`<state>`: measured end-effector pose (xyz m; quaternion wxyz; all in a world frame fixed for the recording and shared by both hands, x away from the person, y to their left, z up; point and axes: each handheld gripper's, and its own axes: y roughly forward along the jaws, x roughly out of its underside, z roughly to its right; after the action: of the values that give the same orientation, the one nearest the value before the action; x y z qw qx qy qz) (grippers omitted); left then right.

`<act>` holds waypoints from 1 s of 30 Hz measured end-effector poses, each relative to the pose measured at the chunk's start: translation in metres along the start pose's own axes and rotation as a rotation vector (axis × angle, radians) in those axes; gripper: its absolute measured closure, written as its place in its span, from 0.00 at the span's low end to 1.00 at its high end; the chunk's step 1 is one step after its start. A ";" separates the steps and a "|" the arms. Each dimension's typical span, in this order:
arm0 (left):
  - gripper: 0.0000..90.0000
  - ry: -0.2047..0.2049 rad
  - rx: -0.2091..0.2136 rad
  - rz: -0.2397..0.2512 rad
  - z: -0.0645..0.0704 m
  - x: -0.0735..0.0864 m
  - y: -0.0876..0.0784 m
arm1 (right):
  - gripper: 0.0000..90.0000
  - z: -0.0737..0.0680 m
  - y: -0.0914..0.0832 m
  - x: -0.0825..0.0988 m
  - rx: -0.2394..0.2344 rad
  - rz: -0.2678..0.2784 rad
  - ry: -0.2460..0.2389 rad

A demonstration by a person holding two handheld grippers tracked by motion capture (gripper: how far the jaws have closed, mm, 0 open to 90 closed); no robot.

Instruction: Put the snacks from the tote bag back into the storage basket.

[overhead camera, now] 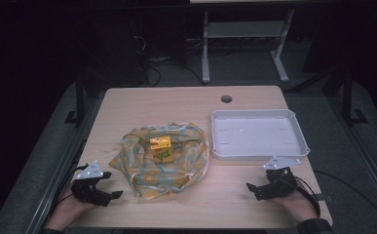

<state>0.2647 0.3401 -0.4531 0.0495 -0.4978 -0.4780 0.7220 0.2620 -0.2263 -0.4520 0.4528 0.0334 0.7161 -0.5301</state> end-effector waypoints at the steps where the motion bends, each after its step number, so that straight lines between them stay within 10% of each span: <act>1: 0.15 -0.001 0.002 0.000 0.000 0.000 0.000 | 0.05 0.000 0.000 0.000 -0.002 0.000 0.002; 30: 0.15 0.003 0.001 0.037 -0.001 -0.025 -0.021 | 0.06 -0.004 0.005 -0.004 -0.031 -0.013 -0.026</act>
<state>0.2696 0.3386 -0.4214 0.0372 -0.5077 -0.4681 0.7223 0.2649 -0.2191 -0.4526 0.4593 0.0147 0.7185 -0.5221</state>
